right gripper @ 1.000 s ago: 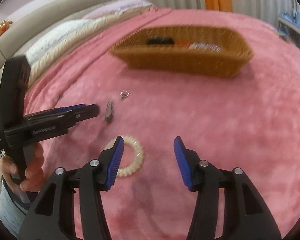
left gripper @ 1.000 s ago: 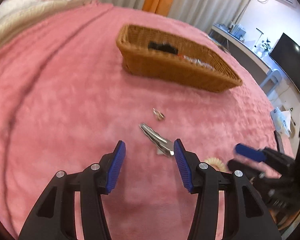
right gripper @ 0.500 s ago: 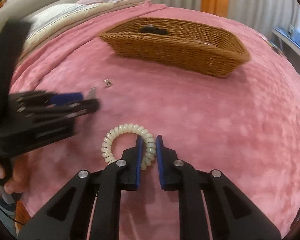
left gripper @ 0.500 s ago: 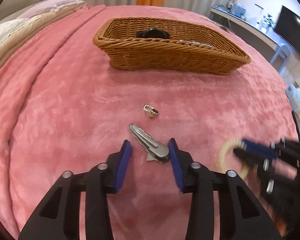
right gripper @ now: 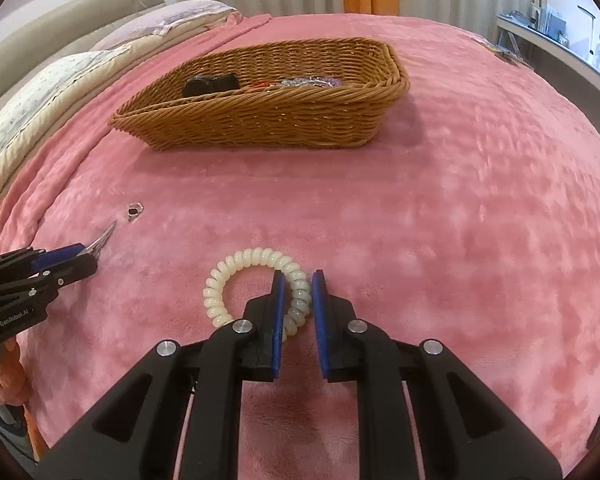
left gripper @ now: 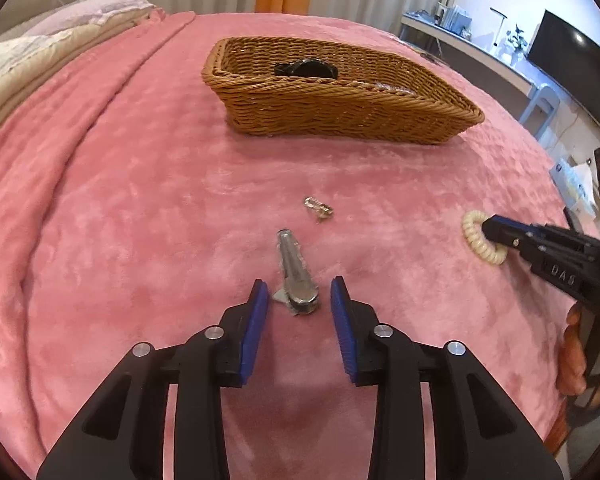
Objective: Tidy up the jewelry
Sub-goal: 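Grasp the silver hair clip with the left tool while the right tool grasps the cream coil, then carry silver clip and cream coil into the basket and open both tools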
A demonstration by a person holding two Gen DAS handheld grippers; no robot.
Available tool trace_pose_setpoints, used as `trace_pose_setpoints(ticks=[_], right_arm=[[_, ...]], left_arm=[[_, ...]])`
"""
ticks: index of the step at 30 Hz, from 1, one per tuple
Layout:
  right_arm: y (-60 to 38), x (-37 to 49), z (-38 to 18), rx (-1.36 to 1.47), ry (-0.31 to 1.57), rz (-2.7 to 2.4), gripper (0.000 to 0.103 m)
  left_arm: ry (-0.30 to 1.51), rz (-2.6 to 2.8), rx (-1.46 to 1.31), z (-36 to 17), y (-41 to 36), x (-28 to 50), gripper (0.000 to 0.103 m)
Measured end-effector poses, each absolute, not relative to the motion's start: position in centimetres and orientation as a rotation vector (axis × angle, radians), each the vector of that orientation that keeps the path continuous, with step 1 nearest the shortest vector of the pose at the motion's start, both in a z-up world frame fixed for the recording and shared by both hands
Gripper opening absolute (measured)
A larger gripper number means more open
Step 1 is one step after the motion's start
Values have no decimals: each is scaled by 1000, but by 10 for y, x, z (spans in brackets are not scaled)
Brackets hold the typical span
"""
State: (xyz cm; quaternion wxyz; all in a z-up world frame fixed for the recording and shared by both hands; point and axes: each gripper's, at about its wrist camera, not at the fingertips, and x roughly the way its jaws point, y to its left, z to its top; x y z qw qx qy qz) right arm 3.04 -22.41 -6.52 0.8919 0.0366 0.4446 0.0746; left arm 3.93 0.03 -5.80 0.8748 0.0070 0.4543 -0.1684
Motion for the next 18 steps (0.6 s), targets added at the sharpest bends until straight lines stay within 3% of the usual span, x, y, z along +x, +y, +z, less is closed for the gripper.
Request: trace_pose_setpoints(ticks=[5,7,8,18], right_arm=[[-225,33,-68,85,931,171,15],[-221,32,-68,58,924,159,16],[-218,31,-67,43,919,151,16],[-198,9,-55,-15,868,250,10]], left_arm=[[937,-314,55,-62,-12,41,37],[924,-295,77,-62,-15,38,31],[920,-291,81,-62,-16,37,22],[823,-345,31,-45,-13,21,22]])
